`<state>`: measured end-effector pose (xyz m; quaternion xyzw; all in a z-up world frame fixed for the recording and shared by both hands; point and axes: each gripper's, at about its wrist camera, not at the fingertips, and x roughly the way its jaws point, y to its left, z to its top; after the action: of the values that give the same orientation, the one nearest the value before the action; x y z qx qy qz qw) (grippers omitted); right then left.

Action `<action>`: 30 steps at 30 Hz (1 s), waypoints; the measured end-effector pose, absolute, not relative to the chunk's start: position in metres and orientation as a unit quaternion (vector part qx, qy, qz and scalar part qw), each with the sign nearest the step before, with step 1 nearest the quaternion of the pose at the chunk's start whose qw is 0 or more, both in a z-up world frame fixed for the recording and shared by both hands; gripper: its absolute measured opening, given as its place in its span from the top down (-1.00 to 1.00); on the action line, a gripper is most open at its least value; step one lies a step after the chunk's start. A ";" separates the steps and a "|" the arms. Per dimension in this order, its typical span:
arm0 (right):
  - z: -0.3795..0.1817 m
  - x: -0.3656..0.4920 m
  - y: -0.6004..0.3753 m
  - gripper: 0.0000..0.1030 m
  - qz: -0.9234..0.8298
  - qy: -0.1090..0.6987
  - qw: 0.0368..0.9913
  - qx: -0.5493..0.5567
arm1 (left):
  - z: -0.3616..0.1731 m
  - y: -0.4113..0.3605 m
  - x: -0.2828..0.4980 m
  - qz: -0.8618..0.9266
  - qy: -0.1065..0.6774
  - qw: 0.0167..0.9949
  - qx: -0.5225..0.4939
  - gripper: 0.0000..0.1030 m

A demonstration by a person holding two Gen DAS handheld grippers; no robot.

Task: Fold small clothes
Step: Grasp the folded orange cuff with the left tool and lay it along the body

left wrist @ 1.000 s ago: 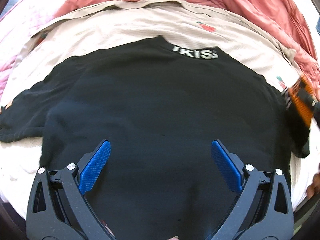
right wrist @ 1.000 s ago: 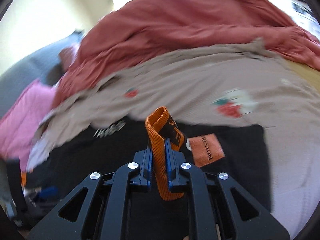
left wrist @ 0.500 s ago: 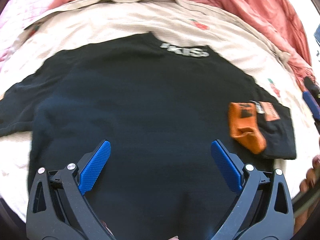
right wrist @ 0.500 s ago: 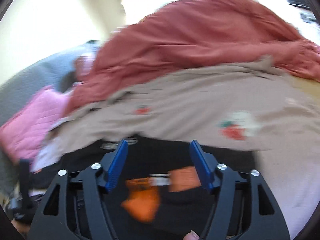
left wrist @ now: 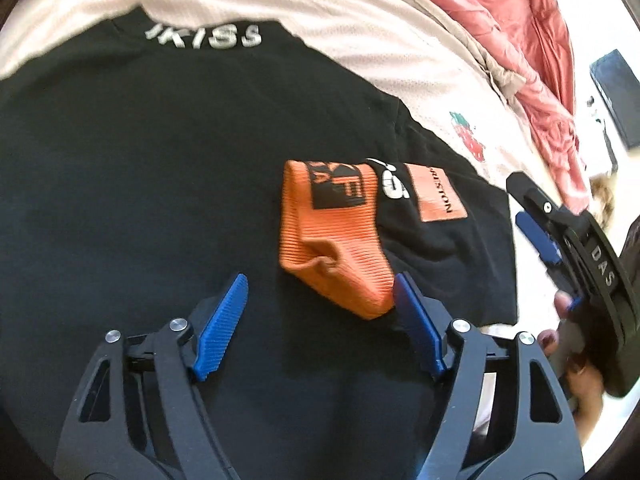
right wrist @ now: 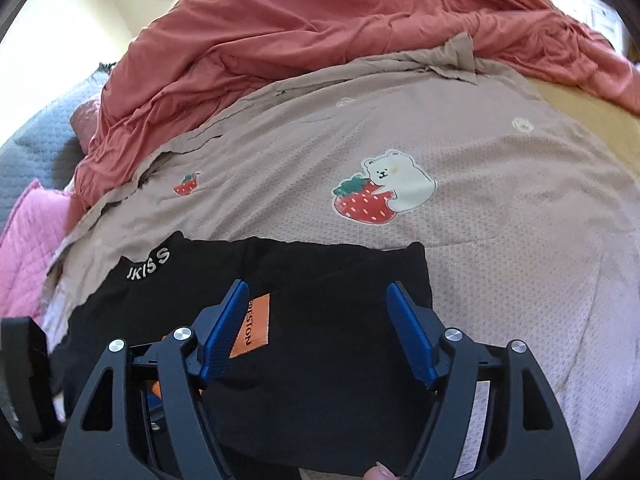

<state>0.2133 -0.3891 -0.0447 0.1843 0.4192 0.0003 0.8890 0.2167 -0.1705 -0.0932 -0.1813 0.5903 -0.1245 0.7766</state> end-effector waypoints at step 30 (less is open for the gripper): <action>-0.052 0.215 -0.400 -0.45 0.000 0.421 0.879 0.223 | 0.029 -0.048 0.222 0.001 0.394 0.910 -0.131 0.93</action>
<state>0.2152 -0.3995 -0.0519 0.2232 0.4212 0.0001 0.8791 0.2216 -0.0475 0.0289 -0.1306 0.3937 0.0006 0.9099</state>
